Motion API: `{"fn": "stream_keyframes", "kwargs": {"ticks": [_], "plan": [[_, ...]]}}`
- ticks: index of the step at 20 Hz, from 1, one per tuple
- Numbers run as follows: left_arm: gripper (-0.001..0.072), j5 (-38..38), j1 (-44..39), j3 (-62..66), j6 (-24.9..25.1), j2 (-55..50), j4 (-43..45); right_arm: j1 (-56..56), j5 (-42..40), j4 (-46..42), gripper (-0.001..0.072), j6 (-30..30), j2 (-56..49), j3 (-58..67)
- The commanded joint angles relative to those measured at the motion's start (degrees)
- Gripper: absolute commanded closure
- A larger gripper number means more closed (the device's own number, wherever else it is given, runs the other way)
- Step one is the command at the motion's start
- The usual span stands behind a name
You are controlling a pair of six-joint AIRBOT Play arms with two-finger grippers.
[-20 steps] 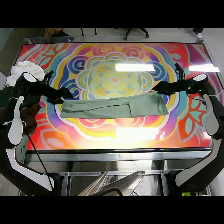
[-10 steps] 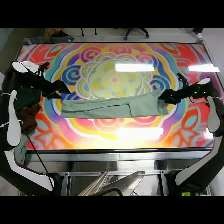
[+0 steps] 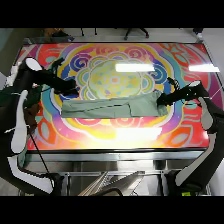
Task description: Fold the shirts.
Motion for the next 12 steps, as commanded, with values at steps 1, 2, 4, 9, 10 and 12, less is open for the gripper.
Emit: {"fn": "stream_keyframes", "kwargs": {"ticks": [1, 2, 4, 9, 10, 12], "plan": [[0.0692, 10.78, -10.23, -3.15, -0.11, -3.19, -0.02, 0.63, 2.84, 3.02, 0.0692, -1.16, 2.78, 0.2], [0.0692, 12.39, -13.09, -2.8, -0.13, -5.18, -0.02, 0.63, 3.28, 2.99, 0.0693, -0.68, 4.5, 0.22], [0.0692, 15.15, -18.71, -0.04, -1.09, -10.12, 0.02, 0.55, 4.55, 2.97, 0.0694, 0.42, 7.89, 0.44], [0.0693, 16.83, -29.0, 12.35, -4.42, -23.17, 0.04, 0.44, 8.2, 2.95, 0.0693, 4.33, 13.62, 3.39], [0.0692, 16.2, -30.29, 14.64, -5.29, -25.22, 0.02, 0.2, 9.53, 2.99, 0.0693, 5.2, 14.27, 4.66], [0.0692, 14.43, -32.13, 19.19, -6.14, -28.06, 0.02, 0.13, 10.93, 2.97, 0.0694, 7.17, 15.43, 7.17]]}}
